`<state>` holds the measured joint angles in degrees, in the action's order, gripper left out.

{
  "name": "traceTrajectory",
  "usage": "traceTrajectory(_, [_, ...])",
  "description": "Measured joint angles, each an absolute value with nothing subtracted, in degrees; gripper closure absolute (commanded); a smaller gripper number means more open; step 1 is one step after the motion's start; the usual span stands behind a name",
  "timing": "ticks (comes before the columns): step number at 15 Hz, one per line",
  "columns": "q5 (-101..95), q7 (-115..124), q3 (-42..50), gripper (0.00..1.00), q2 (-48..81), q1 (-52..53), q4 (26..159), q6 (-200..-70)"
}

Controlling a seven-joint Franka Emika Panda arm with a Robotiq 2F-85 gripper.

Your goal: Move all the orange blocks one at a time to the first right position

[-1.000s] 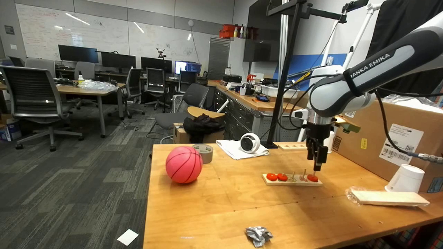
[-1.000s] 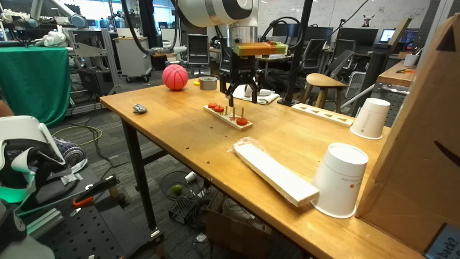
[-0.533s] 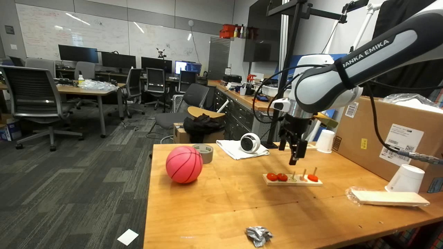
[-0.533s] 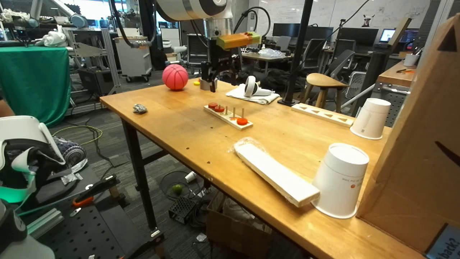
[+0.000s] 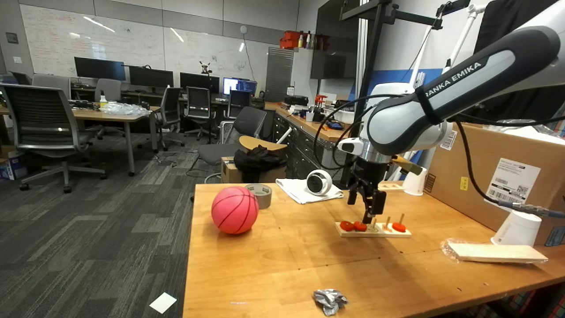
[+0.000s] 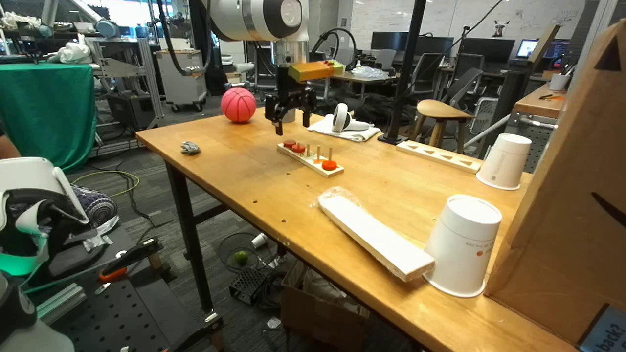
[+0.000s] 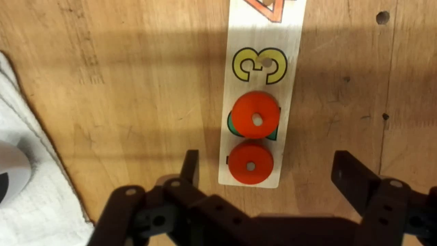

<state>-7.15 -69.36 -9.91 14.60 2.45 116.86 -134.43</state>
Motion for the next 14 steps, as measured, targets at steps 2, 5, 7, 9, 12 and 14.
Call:
traceTrajectory(2, [-7.09,-69.46,-9.65,0.00,15.54,2.01,116.76,-134.39])
traceTrajectory(5, [-7.08,-69.52,-9.52,0.00,16.86,1.50,116.56,-134.35])
traceTrajectory(7, [-7.08,-69.53,-9.51,0.00,17.61,1.35,116.35,-134.32])
traceTrajectory(9, [-7.08,-69.53,-9.51,0.00,18.21,1.31,116.00,-134.28])
traceTrajectory(12, [-7.08,-69.52,-9.51,0.00,18.70,1.30,115.62,-134.24])
traceTrajectory(14, [-7.08,-69.52,-9.50,0.25,18.83,1.30,115.45,-134.17])
